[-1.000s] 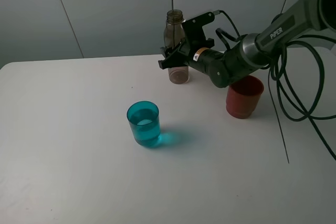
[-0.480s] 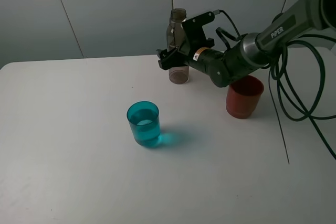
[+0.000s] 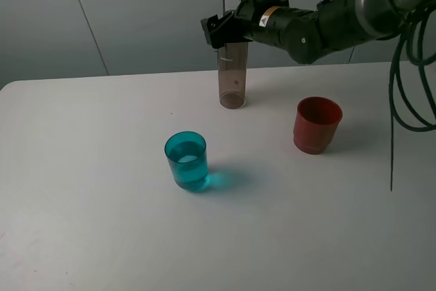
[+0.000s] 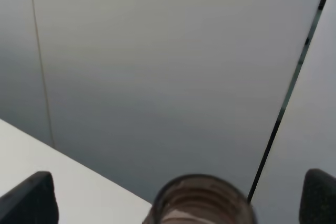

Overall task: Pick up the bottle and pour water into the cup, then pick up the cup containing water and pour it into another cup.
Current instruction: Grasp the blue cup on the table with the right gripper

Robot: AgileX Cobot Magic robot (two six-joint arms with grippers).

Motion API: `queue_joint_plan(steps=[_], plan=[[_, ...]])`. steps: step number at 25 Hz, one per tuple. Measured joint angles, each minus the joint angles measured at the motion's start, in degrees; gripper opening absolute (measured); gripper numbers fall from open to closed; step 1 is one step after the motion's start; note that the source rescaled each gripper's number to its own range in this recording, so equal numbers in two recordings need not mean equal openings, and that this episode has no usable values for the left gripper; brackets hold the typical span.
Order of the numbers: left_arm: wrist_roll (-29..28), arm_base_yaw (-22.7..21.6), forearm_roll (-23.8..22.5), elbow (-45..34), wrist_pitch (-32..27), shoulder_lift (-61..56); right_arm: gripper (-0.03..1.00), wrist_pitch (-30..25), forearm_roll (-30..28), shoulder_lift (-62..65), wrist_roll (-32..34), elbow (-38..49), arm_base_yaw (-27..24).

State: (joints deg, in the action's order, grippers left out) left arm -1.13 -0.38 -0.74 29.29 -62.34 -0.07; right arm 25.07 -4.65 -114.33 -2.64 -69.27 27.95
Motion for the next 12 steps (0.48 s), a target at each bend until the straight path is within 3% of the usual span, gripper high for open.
queue_joint_plan(steps=[6, 12], plan=[[0.0, 0.0, 0.0, 0.0, 0.0, 0.0, 0.99, -13.1, -4.6, 11.1, 0.0, 2.4, 0.0], [0.0, 0.0, 0.0, 0.0, 0.0, 0.0, 0.99, -12.8, -8.4, 25.6, 0.0, 15.9, 0.0]])
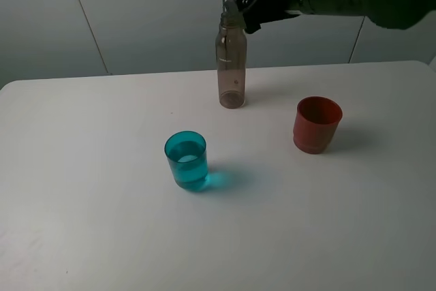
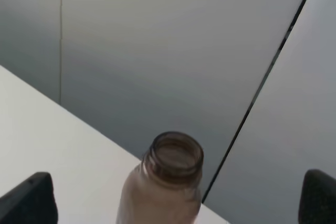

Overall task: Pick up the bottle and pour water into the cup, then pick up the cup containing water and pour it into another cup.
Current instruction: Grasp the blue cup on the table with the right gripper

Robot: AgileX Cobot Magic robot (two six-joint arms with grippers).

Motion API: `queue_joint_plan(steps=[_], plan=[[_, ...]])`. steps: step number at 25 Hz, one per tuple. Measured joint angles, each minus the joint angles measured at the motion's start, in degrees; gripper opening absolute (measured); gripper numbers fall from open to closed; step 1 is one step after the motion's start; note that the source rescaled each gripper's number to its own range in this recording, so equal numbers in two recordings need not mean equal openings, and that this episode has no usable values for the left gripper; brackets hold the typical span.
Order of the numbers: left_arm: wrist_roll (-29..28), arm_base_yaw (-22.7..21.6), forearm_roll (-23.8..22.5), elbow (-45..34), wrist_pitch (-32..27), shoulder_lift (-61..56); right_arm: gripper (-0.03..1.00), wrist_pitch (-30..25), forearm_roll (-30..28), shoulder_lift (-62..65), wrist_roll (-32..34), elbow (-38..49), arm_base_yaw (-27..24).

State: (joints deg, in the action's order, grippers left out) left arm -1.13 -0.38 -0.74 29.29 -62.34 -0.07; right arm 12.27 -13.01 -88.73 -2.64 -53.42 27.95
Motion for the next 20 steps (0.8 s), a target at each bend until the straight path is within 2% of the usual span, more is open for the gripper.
queue_joint_plan(steps=[2, 4, 9, 12, 16, 20], plan=[[0.0, 0.0, 0.0, 0.0, 0.0, 0.0, 0.99, 2.0, -1.7, 4.6, 1.3, 5.4, 0.0], [0.0, 0.0, 0.0, 0.0, 0.0, 0.0, 0.99, 6.7, -2.9, 9.3, 4.2, 11.6, 0.0], [0.0, 0.0, 0.0, 0.0, 0.0, 0.0, 0.99, 23.7, -4.8, 16.8, 11.6, 27.5, 0.0], [0.0, 0.0, 0.0, 0.0, 0.0, 0.0, 0.99, 32.9, -7.5, 17.4, 13.5, 35.8, 0.0], [0.0, 0.0, 0.0, 0.0, 0.0, 0.0, 0.99, 39.1, -11.1, 16.3, 16.7, 40.7, 0.0], [-0.1, 0.0, 0.0, 0.0, 0.0, 0.0, 0.99, 40.9, -15.1, 12.9, 20.4, 42.6, 0.0]])
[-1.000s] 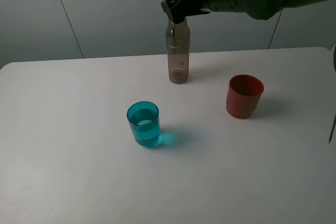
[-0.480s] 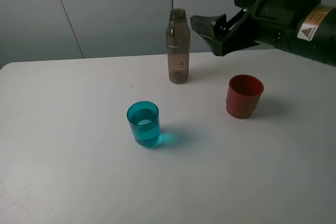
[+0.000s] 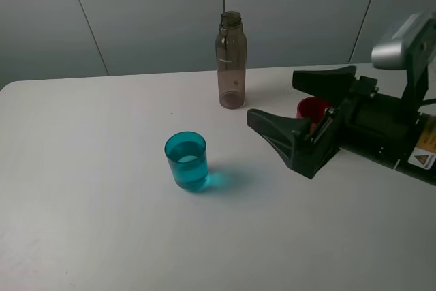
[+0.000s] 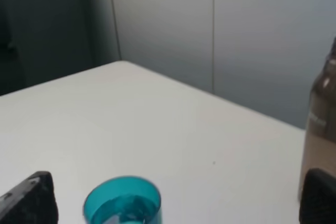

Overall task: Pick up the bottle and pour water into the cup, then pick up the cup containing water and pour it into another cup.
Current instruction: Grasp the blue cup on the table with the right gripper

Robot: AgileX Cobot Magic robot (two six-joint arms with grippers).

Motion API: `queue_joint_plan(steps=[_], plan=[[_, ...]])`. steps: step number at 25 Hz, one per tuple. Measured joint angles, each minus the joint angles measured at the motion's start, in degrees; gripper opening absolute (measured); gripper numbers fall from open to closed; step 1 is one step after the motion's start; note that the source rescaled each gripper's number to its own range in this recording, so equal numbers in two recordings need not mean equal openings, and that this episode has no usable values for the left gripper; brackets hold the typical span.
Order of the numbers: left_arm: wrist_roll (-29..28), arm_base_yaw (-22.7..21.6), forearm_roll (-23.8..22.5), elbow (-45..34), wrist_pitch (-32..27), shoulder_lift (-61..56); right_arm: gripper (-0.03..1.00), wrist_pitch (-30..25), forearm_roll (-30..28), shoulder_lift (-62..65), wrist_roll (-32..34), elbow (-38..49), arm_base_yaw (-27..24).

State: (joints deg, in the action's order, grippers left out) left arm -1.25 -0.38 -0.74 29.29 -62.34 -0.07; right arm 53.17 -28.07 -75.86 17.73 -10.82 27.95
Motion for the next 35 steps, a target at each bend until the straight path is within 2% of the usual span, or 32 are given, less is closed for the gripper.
queue_joint_plan(steps=[6, 16, 22, 26, 28, 31, 35], plan=[[-0.1, 0.0, 0.0, 0.0, 0.0, 0.0, 1.0, -2.2, -3.9, -7.3, 4.4, 0.6, 0.0], [0.0, 0.0, 0.0, 0.0, 0.0, 0.0, 1.0, -3.5, -4.8, -17.0, 1.3, 0.5, 0.0], [0.0, 0.0, 0.0, 0.0, 0.0, 0.0, 1.0, -3.4, -11.7, -23.2, 2.5, -5.9, 0.0], [0.0, 0.0, 0.0, 0.0, 0.0, 0.0, 1.0, -5.6, -15.2, -26.0, 2.9, -11.8, 0.0], [0.0, 0.0, 0.0, 0.0, 0.0, 0.0, 1.0, -7.1, -18.1, -27.7, 2.6, -14.9, -0.1], [0.0, 0.0, 0.0, 0.0, 0.0, 0.0, 1.0, -7.2, -27.1, -30.9, 3.6, -19.1, -1.5], [0.0, 0.0, 0.0, 0.0, 0.0, 0.0, 1.0, -4.3, -38.4, -35.0, 6.9, -23.5, -3.7]])
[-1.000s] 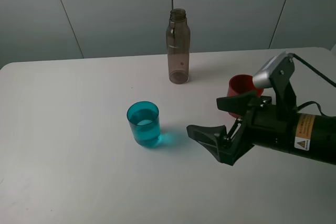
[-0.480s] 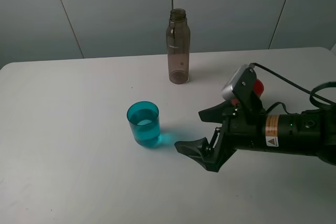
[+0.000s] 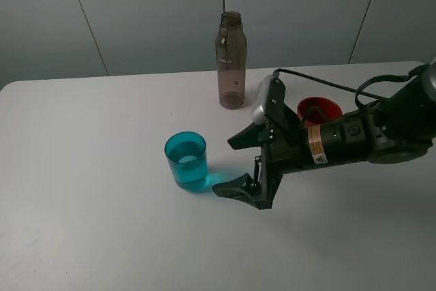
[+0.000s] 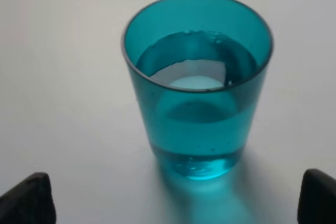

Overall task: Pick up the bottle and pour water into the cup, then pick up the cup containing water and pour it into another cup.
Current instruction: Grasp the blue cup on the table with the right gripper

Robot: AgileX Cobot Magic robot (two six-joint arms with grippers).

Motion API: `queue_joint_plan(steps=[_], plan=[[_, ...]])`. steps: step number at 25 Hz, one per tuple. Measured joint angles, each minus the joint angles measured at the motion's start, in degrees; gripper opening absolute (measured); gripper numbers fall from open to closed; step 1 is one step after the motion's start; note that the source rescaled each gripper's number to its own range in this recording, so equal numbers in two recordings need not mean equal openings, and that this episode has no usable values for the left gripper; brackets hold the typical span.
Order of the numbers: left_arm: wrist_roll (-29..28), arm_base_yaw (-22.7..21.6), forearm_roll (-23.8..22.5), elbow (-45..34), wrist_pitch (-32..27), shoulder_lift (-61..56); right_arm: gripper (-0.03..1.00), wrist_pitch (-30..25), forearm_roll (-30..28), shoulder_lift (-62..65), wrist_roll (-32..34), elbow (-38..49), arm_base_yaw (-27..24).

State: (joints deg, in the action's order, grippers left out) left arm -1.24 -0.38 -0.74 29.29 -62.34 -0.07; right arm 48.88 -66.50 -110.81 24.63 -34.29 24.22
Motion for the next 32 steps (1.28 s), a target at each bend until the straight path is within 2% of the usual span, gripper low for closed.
queue_joint_plan(steps=[4, 13, 20, 32], plan=[[0.0, 0.0, 0.0, 0.0, 0.0, 0.0, 1.0, 2.4, -7.6, -4.1, 1.1, -3.4, -0.9], [0.0, 0.0, 0.0, 0.0, 0.0, 0.0, 1.0, 2.8, -11.1, -7.0, 8.7, -9.8, -1.6], [0.0, 0.0, 0.0, 0.0, 0.0, 0.0, 1.0, 2.7, -17.1, -7.0, 22.4, -14.2, -2.2], [0.0, 0.0, 0.0, 0.0, 0.0, 0.0, 1.0, -4.3, -19.8, -7.0, 28.9, -17.9, 3.3]])
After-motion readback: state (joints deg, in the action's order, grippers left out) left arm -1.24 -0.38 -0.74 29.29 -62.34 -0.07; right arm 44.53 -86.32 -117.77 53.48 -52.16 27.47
